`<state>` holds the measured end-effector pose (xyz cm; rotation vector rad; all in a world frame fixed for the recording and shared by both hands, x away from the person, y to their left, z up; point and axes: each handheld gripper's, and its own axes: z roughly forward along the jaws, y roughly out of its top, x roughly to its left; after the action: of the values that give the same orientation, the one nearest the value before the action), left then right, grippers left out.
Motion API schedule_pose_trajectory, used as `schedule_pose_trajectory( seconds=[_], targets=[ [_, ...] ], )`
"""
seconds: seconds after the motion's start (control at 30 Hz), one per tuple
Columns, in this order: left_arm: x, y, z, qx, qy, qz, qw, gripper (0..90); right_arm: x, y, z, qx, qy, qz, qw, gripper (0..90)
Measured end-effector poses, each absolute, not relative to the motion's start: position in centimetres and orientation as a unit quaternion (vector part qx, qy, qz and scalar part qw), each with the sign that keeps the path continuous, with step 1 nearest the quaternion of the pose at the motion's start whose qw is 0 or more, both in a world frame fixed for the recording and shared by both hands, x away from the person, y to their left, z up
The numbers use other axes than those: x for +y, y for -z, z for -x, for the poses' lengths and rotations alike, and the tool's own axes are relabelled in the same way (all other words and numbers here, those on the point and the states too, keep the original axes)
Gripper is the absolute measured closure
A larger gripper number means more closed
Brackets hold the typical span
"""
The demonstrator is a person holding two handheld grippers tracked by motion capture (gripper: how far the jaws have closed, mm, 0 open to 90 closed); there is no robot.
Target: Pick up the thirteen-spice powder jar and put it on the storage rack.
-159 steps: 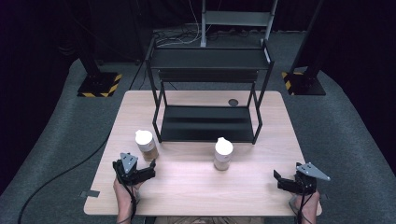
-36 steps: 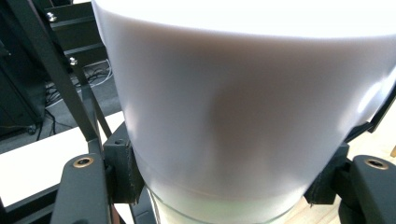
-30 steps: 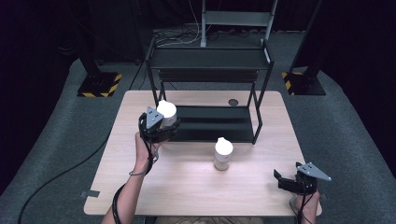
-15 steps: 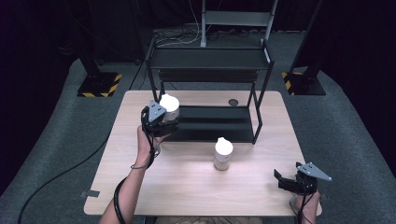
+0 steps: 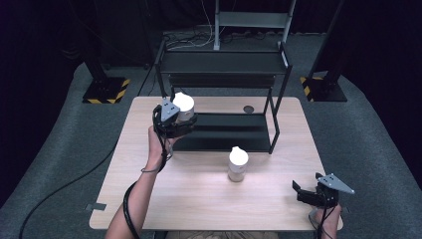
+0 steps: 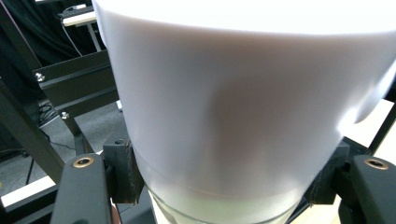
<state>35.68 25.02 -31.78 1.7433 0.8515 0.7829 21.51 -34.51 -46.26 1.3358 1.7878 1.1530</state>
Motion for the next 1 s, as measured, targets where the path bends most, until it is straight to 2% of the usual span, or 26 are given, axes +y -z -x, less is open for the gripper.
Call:
schedule_pose_trajectory(
  seconds=[1.0],
  targets=[
    [24.4, 28.3, -37.3, 0.333, -0.328, -0.726, 0.505, 30.5, -34.8, 46.3, -21.5, 0.675, -0.442, -0.506, 0.306, 1.1]
  ],
)
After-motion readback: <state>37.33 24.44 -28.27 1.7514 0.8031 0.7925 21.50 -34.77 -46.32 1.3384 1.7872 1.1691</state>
